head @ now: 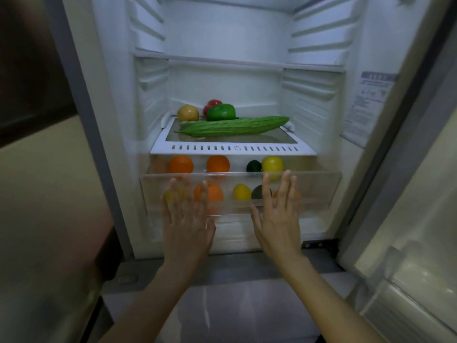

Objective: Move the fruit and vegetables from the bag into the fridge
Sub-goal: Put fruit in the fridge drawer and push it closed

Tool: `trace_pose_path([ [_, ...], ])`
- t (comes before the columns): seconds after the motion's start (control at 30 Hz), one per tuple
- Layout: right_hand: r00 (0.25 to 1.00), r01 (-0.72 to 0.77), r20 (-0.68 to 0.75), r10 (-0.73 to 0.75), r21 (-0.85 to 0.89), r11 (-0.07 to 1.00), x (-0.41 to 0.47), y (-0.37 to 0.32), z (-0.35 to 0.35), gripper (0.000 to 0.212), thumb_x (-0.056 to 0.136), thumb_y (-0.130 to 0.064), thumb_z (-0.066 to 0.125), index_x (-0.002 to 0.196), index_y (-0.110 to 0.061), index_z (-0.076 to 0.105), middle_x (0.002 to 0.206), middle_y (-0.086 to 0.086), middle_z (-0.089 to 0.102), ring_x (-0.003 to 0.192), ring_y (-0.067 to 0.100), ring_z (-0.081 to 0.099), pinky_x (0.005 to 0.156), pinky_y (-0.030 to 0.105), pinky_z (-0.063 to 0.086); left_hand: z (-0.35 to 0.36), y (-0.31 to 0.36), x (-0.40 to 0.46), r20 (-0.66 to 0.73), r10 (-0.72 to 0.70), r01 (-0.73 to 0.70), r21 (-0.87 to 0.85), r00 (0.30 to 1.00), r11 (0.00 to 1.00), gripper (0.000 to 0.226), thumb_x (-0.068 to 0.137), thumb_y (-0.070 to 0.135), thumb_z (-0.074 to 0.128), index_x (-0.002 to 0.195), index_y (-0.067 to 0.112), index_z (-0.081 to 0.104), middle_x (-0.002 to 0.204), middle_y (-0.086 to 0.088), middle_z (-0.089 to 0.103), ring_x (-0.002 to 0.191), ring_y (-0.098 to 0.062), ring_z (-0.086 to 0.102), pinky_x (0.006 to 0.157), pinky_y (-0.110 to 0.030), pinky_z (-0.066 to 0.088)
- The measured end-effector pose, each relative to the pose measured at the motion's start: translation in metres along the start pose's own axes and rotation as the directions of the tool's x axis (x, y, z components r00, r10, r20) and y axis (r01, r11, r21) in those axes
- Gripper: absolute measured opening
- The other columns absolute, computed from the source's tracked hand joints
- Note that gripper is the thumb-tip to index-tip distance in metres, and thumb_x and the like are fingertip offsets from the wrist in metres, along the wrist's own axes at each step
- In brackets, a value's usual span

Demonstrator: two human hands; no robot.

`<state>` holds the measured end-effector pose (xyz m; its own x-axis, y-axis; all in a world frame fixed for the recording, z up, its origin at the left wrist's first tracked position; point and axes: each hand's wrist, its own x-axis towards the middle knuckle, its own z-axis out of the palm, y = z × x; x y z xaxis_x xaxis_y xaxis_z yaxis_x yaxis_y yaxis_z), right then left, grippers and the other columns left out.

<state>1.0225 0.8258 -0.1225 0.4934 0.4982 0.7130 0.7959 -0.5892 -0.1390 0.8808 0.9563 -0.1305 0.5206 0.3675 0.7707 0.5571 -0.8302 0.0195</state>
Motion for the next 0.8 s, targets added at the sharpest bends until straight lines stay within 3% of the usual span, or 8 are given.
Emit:
trace_pose_path([
  [0.13,1.0,-0.015,0.024,0.015,0.0,1.0,0.011,-0.002,0.011,0.078,0.09,-0.04,0.05,0.151,-0.015,0.008,0.154,0.028,0.0,0.142,0.044,0.005,0.112,0.05,0.017,0.011,-0.002,0.011,0.058,-0.004,0.006,-0.034,0.998,0.999,0.084,0.076,0.022,0.059,0.148,0.009,0.018,0.151,-0.028,0.024,0.14,-0.048,0.012,0.112,-0.062,0.017],
  [0.2,0.997,-0.027,0.075,0.024,0.037,0.999,0.017,-0.004,0.019,0.072,0.094,-0.042,0.043,0.15,-0.016,0.006,0.153,0.027,-0.006,0.142,0.044,0.002,0.108,0.05,0.031,0.017,-0.006,0.017,0.168,-0.023,0.034,-0.063,0.986,0.997,0.084,0.081,0.026,0.051,0.148,0.013,0.002,0.153,-0.028,0.016,0.14,-0.051,0.006,0.11,-0.065,0.017],
  [0.27,0.985,-0.055,0.165,0.045,0.057,0.997,0.023,-0.005,0.026,0.072,0.096,-0.044,0.037,0.149,-0.02,-0.005,0.151,0.024,-0.02,0.143,0.043,-0.006,0.096,0.046,0.045,0.028,-0.012,0.019,0.265,-0.039,0.059,-0.069,0.964,0.996,0.086,0.089,0.029,0.047,0.146,0.018,-0.017,0.155,-0.023,-0.004,0.141,-0.046,-0.011,0.114,-0.062,0.004],
  [0.33,0.977,-0.073,0.203,0.062,0.048,0.996,0.027,-0.005,0.032,0.076,0.096,-0.043,0.038,0.147,-0.022,-0.014,0.149,0.023,-0.028,0.142,0.04,-0.015,0.094,0.044,0.046,0.032,-0.013,0.02,0.287,-0.065,0.097,-0.099,0.956,0.99,0.088,0.088,0.03,0.054,0.15,0.017,-0.007,0.156,-0.02,-0.005,0.142,-0.042,-0.011,0.115,-0.058,-0.001],
  [0.4,0.98,-0.072,0.192,0.059,0.06,0.996,0.03,-0.004,0.035,0.077,0.095,-0.04,0.043,0.149,-0.019,-0.008,0.15,0.024,-0.026,0.141,0.038,-0.018,0.098,0.046,0.042,0.034,-0.01,0.021,0.274,-0.058,0.093,-0.117,0.96,0.989,0.086,0.084,0.03,0.06,0.15,0.014,0.007,0.157,-0.02,0.003,0.143,-0.041,-0.004,0.115,-0.056,-0.002],
  [0.57,0.985,-0.051,0.165,0.042,0.051,0.997,0.038,-0.002,0.042,0.076,0.093,-0.035,0.05,0.15,-0.016,0.003,0.148,0.025,-0.024,0.141,0.04,-0.015,0.108,0.048,0.031,0.039,-0.009,0.033,0.259,-0.058,0.081,-0.081,0.964,0.993,0.086,0.085,0.034,0.059,0.15,0.016,0.006,0.157,-0.014,-0.003,0.143,-0.039,-0.007,0.114,-0.054,-0.004],
  [0.67,0.974,-0.066,0.218,0.056,0.041,0.997,0.052,-0.004,0.048,0.076,0.095,-0.039,0.046,0.148,-0.018,-0.004,0.149,0.026,-0.023,0.142,0.042,-0.012,0.115,0.047,0.017,0.037,-0.012,0.049,0.295,-0.065,0.079,-0.037,0.953,0.996,0.083,0.078,0.035,0.066,0.147,0.012,0.026,0.155,-0.019,0.017,0.142,-0.044,0.012,0.112,-0.06,0.015],
  [0.8,0.962,-0.095,0.26,0.085,0.024,0.995,0.062,-0.007,0.052,0.084,0.094,-0.048,0.043,0.143,-0.023,-0.019,0.152,0.027,-0.021,0.142,0.039,-0.019,0.116,0.044,0.013,0.041,-0.012,0.061,0.249,-0.079,0.09,-0.034,0.965,0.995,0.076,0.068,0.03,0.074,0.135,0.006,0.047,0.138,-0.03,0.044,0.124,-0.051,0.043,0.092,-0.068,0.04],
])
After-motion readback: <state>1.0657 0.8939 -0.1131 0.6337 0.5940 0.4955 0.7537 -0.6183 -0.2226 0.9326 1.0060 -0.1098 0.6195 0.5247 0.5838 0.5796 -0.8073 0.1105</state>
